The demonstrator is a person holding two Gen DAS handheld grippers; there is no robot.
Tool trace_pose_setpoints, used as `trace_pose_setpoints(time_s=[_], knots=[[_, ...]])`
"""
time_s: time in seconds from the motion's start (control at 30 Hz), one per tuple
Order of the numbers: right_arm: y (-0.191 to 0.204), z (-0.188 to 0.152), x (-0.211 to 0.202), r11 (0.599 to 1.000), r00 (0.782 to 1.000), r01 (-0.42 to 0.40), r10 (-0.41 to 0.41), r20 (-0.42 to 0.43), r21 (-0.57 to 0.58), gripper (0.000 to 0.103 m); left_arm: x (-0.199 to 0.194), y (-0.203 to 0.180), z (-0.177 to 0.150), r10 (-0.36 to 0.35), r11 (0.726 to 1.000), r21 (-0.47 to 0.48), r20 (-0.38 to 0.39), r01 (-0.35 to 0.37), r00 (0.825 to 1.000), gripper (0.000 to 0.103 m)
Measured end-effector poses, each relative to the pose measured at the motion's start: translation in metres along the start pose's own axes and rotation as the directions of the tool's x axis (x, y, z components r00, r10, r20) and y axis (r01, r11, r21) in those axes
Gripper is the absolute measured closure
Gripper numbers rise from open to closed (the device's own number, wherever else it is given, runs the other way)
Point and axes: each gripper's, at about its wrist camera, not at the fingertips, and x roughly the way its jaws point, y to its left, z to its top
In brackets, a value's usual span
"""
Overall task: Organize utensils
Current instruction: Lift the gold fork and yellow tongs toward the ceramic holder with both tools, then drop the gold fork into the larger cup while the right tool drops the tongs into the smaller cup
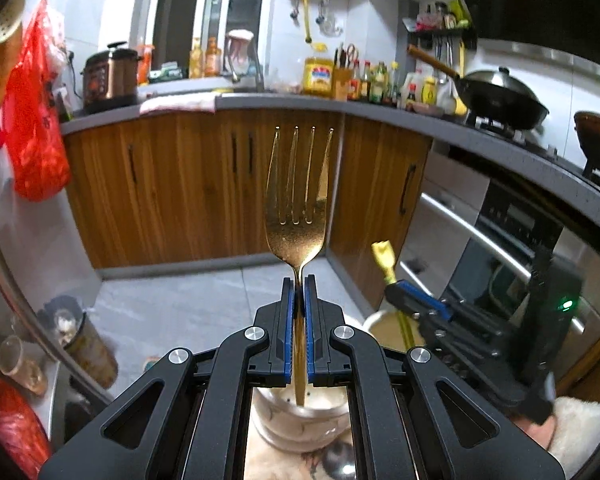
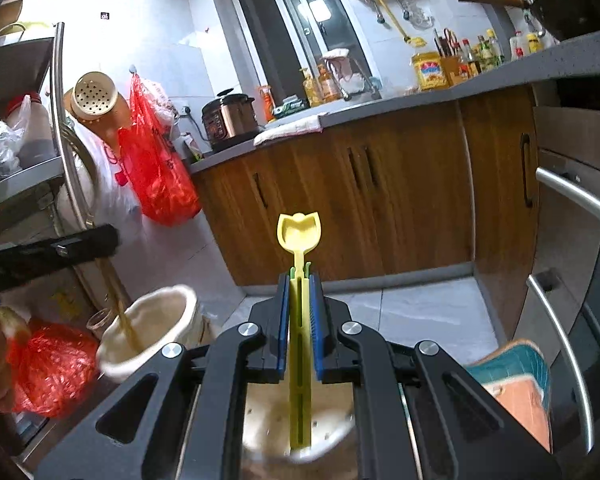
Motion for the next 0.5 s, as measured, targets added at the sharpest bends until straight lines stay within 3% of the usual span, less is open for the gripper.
trace_pose_setpoints(time_s=[0.2,0.5], knots=[[0.005,-0.003,-0.012,0.999,0.996,-0.035,0.033,-0.088,-0.019,0.093,0.012,-0.001,-0.013,-0.026,1.000,0.006,-0.056,0.026,0.998,0.097],[0.004,-0.006,-0.007,0.999,0.979,-0.010,0.002,-0.202,-0.035,0.093,0.024,-0.004,-0.021,-0.040,0.999,0.007,-0.109,0.041,0.993,0.097]])
